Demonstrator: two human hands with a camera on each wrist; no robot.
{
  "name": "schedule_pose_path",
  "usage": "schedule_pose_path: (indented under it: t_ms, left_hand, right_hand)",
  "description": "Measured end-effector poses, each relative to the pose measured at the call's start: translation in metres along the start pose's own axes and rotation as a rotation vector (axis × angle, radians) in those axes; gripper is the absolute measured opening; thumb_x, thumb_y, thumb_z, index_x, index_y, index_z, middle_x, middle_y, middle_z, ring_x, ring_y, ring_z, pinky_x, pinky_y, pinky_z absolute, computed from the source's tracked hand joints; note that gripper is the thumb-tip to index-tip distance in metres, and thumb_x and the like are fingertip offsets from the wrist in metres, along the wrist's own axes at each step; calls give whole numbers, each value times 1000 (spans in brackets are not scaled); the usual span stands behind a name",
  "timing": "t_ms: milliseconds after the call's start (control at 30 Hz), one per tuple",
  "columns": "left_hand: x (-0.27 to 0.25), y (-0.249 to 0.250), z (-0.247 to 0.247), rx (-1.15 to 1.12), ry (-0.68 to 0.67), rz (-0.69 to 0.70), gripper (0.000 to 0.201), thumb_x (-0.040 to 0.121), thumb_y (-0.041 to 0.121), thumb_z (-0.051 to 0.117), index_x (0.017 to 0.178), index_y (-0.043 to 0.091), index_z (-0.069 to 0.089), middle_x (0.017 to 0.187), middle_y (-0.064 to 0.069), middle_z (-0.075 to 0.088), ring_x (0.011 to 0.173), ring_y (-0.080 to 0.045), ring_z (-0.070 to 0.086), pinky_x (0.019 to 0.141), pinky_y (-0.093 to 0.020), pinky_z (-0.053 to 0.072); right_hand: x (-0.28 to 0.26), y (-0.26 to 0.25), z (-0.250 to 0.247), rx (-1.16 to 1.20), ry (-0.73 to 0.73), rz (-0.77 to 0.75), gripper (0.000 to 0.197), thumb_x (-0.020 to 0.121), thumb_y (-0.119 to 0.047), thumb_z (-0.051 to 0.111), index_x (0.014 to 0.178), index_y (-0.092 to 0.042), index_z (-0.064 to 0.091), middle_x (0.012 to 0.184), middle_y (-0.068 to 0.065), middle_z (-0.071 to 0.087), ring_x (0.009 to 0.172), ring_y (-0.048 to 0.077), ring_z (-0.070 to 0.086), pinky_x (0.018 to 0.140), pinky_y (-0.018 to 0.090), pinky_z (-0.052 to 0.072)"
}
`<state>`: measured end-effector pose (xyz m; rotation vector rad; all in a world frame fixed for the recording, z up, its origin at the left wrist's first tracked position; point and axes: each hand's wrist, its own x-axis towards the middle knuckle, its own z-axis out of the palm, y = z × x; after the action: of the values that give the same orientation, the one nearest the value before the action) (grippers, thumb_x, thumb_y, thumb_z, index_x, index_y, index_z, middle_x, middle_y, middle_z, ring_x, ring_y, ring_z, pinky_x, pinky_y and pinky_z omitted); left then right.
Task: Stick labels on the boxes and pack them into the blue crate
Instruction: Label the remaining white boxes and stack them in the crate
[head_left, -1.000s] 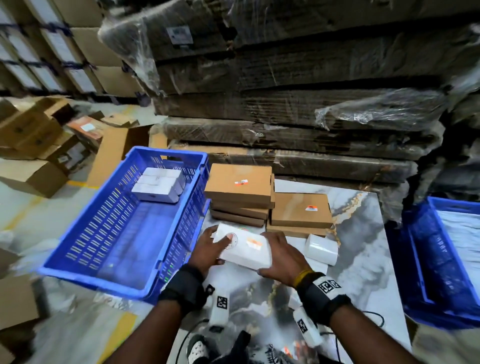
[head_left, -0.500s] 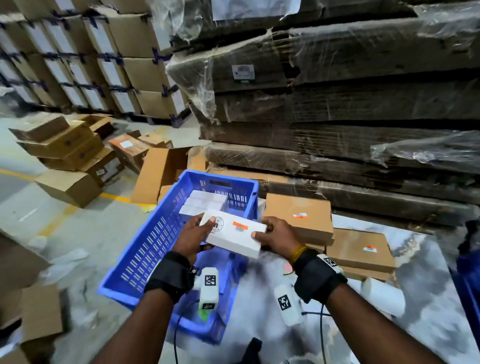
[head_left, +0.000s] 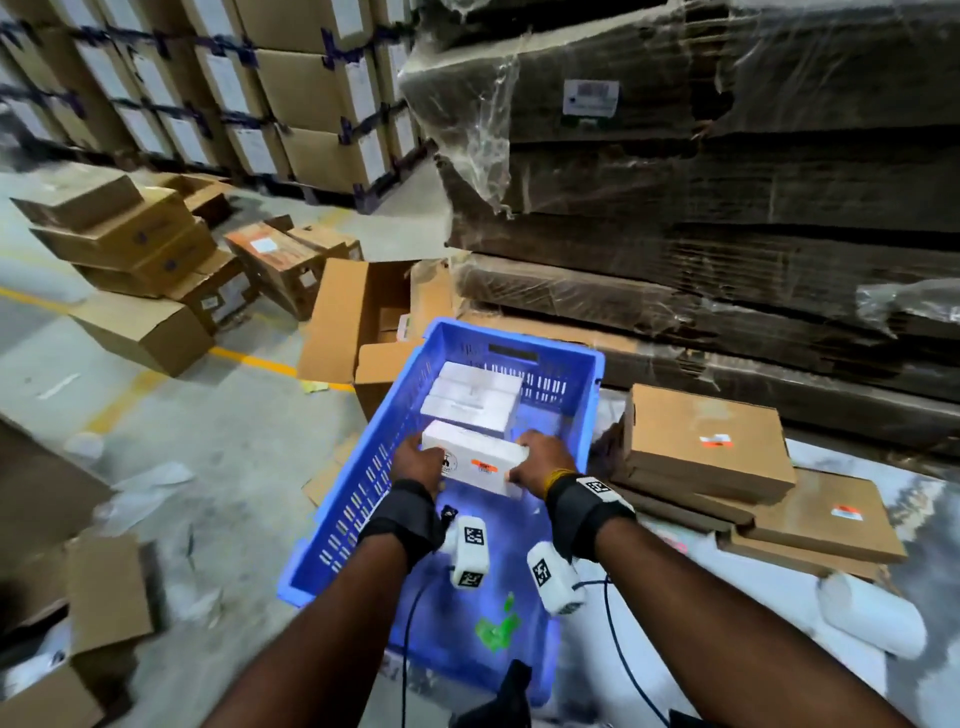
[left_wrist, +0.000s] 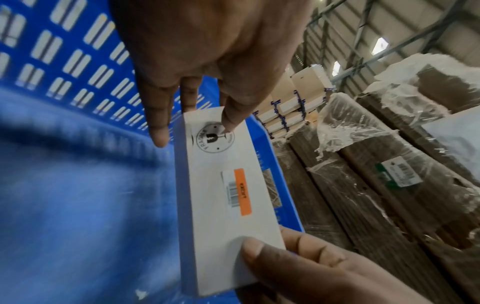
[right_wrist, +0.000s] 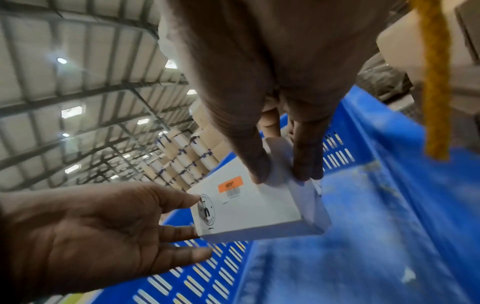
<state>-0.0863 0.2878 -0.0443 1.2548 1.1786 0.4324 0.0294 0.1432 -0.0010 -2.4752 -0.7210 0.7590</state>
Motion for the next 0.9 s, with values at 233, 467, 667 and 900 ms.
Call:
schedule_pose_path:
  t_ms: [233, 467, 667, 900]
  left_hand:
    - [81, -69, 6, -63, -8, -95, 42, 64, 12, 60, 105, 4, 66, 84, -20, 68, 56, -25, 60, 52, -32, 51]
    - [57, -29, 1, -144, 28, -130, 23, 84, -6, 51, 99, 8, 60, 69, -13, 51, 42, -17, 38, 39, -19, 32]
    - [61, -32, 7, -268, -58, -234, 41, 96, -7, 32, 117, 27, 38, 66, -7, 37, 48, -14, 30, 50, -23, 30]
    - [66, -32, 5, -329, -147, -334, 32, 101, 0, 34, 102, 31, 44, 64, -1, 27, 56, -14, 28, 58, -28, 35]
  right_hand:
    - [33, 1, 33, 32, 15, 96, 55, 77, -13, 77, 128, -17, 57, 125, 17, 62, 120, 31, 53, 94, 31, 43]
    - [53, -3, 62, 77, 49, 109, 52, 81, -3, 70, 129, -14, 53, 124, 21, 51, 114, 37, 55, 97, 29, 39]
    - [62, 1, 76, 106, 116, 142, 52, 83, 1, 63, 130, -19, 51, 124, 16, 47, 110, 36, 56, 93, 26, 38]
    - [77, 0, 83, 221, 209, 132, 50, 77, 6, 61, 119, -19, 52, 114, 12, 50, 97, 35, 60, 87, 30, 45]
